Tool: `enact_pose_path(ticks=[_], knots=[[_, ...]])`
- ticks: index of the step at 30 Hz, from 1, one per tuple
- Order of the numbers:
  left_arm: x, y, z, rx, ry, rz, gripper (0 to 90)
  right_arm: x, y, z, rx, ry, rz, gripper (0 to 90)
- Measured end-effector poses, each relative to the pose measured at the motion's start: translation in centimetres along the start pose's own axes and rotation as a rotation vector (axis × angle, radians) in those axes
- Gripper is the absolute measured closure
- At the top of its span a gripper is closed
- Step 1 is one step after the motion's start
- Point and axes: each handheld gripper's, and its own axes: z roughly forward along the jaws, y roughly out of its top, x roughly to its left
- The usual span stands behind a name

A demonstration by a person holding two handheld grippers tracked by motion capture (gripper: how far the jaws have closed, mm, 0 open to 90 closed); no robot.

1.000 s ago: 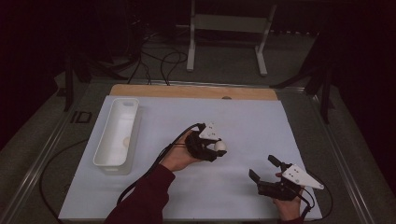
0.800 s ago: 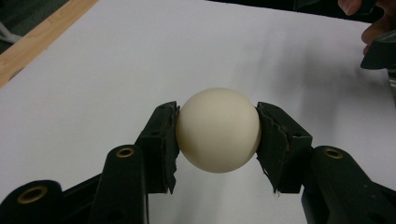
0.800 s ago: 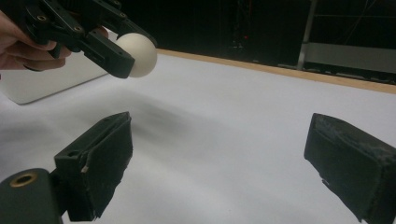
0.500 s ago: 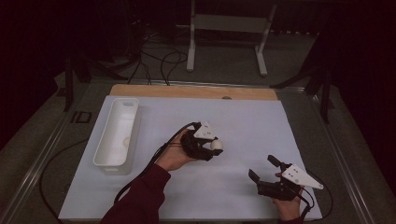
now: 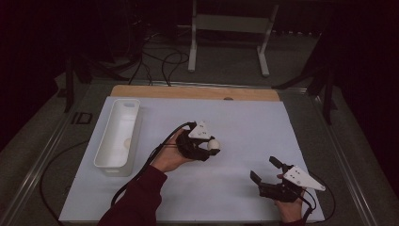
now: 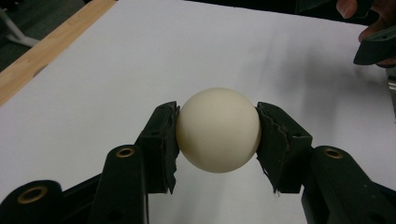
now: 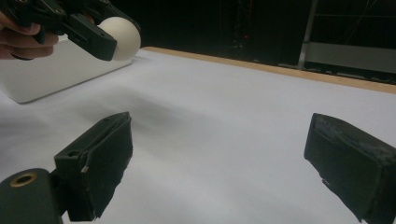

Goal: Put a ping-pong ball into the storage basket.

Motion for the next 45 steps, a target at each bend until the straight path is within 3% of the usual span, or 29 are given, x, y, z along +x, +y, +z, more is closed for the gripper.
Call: enact_pose_path(ticks=[45], knots=[[1.0, -1.2, -3.9, -0.012, 0.040, -0.002, 51.3, 0.0, 0.0, -0.2, -0.002, -0.003, 0.004, 7.3]])
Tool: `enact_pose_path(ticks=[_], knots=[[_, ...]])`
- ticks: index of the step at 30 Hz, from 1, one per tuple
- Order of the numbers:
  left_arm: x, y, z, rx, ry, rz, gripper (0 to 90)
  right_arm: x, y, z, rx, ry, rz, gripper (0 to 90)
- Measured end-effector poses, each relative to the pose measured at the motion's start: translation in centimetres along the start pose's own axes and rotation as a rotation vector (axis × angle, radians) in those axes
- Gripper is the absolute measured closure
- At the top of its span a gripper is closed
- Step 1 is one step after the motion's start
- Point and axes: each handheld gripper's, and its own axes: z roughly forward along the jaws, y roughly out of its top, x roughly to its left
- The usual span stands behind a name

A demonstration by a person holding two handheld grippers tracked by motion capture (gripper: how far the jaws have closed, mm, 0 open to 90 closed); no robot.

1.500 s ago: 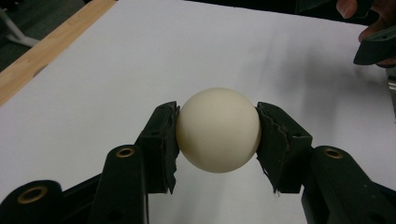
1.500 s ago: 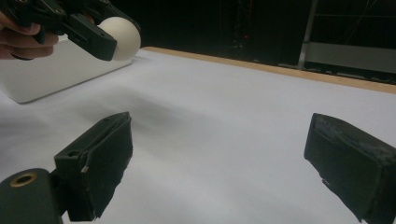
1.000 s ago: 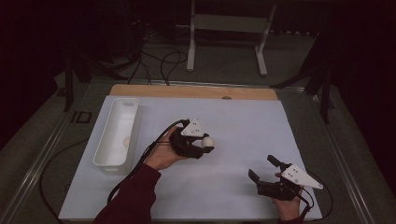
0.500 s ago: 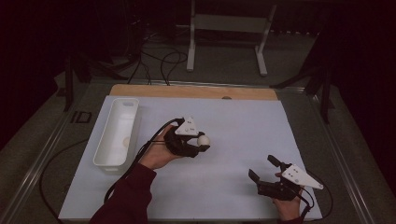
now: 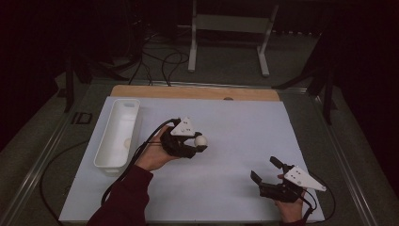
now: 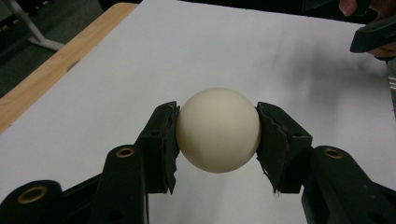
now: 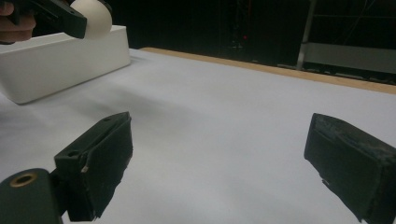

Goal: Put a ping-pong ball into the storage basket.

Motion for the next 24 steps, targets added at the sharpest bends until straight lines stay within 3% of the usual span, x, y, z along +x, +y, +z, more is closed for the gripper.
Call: enact_pose_path(ticks=[24], knots=[[0.4, -0.7, -1.9, -0.004, 0.027, -0.006, 51.3, 0.0, 0.0, 0.1, 0.002, 0.001, -0.001, 7.4]])
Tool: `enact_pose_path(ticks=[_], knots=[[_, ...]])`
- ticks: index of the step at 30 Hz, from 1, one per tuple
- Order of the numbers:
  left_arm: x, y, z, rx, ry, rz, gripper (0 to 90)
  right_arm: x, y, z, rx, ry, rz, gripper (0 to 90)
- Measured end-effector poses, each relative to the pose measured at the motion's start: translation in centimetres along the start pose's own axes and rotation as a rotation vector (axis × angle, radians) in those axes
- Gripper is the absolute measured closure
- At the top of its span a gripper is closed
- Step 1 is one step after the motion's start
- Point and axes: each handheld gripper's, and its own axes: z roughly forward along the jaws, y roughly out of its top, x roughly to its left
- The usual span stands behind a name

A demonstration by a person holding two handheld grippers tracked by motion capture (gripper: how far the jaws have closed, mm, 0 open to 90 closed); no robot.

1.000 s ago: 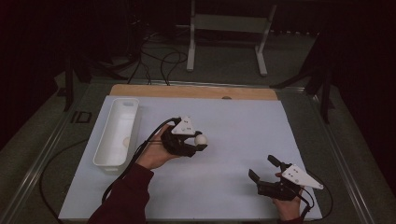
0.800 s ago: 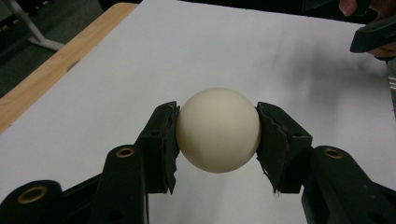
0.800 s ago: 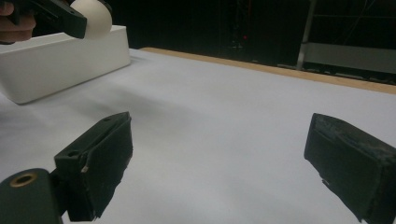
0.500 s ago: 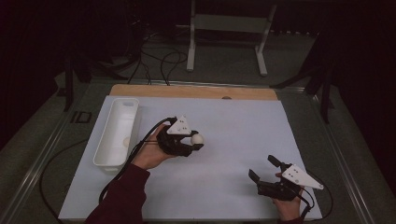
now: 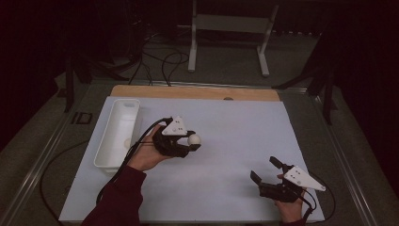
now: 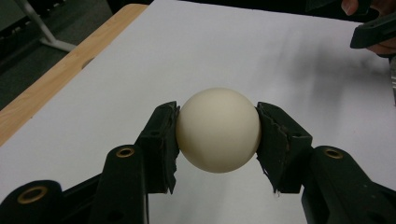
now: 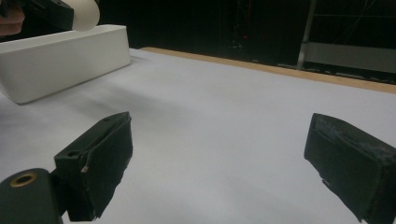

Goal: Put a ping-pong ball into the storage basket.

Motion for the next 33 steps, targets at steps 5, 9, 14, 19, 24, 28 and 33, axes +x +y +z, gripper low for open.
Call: enact_pose_path(ticks=[5, 9, 14, 19, 24, 28, 33], knots=[[0.2, -0.3, -0.3, 0.002, 0.008, -0.005, 51.3, 0.0, 0.0, 0.0, -0.002, 0.000, -0.001, 7.3], [0.3, -0.4, -0.6, 0.006, 0.012, -0.003, 51.3, 0.0, 0.0, 0.0, -0.002, -0.001, -0.001, 7.4], [0.4, -0.5, -0.9, -0.003, 0.018, -0.012, 51.3, 0.0, 0.0, 0.0, -0.002, -0.002, -0.001, 7.3], [0.7, -0.7, -1.5, -0.005, 0.028, -0.014, 51.3, 0.0, 0.0, 0.0, -0.002, -0.002, -0.001, 7.4], [0.9, -0.8, -1.9, -0.004, 0.035, -0.016, 51.3, -0.1, 0.0, 0.0, 0.000, -0.003, -0.001, 7.4], [1.1, -1.1, -2.3, -0.002, 0.045, -0.019, 51.3, -0.1, 0.0, -0.1, -0.001, -0.004, 0.001, 7.4], [1.4, -1.3, -3.0, 0.000, 0.058, -0.020, 51.3, -0.1, 0.0, -0.1, -0.002, -0.006, 0.001, 7.4]])
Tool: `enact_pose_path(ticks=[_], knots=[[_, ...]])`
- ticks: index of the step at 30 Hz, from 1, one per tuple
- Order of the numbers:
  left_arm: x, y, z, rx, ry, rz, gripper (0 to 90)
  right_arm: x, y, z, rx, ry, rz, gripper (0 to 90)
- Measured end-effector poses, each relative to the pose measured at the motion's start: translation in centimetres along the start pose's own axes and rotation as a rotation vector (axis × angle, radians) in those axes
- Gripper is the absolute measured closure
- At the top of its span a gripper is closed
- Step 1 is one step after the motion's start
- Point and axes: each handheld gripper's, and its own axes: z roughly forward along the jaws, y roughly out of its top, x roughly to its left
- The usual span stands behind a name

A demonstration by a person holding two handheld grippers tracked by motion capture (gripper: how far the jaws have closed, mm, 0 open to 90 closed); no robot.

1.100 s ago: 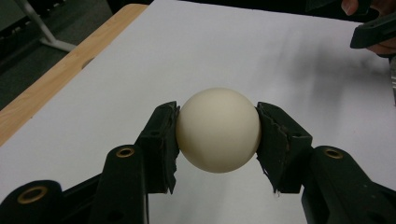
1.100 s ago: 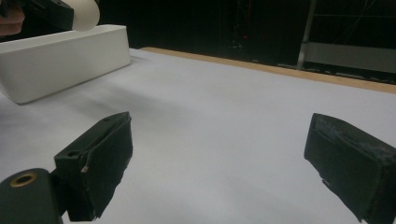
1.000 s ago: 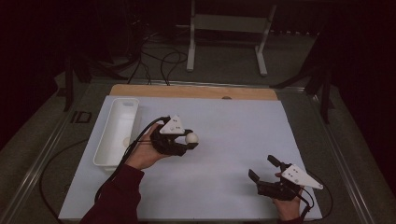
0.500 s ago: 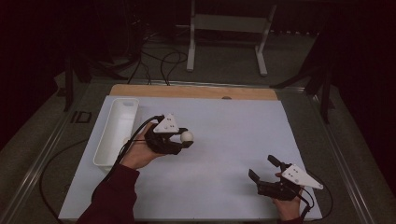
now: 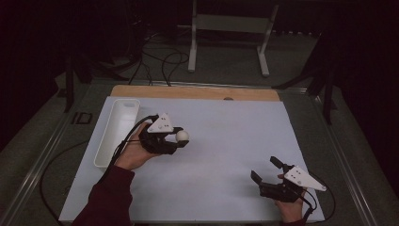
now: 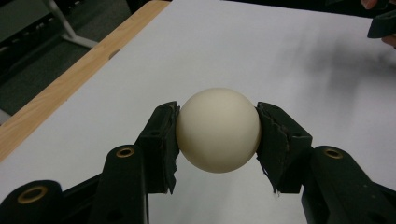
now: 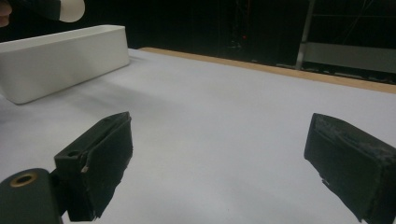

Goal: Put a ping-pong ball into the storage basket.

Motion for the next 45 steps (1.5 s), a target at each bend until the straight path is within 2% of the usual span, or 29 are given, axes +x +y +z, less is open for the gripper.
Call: enact_pose_path(ticks=[8, 17, 27, 34, 45], knots=[[0.4, -0.3, -1.0, -0.011, 0.010, -0.009, 51.3, 0.0, 0.0, 0.0, 0.001, 0.000, 0.000, 7.4], [0.8, -0.9, -1.5, -0.010, 0.008, -0.027, 51.3, 0.0, 0.0, 0.0, 0.002, 0.000, -0.001, 7.4], [1.2, -1.1, -2.1, -0.025, 0.005, -0.036, 51.2, 0.0, 0.0, 0.0, 0.000, -0.003, -0.001, 7.4], [1.3, -1.4, -2.2, -0.019, 0.008, -0.037, 51.2, 0.0, 0.0, -0.1, 0.000, -0.004, 0.001, 7.4], [1.6, -1.6, -3.0, -0.050, 0.008, -0.052, 51.2, 0.0, 0.0, 0.0, -0.001, -0.003, 0.000, 7.4]])
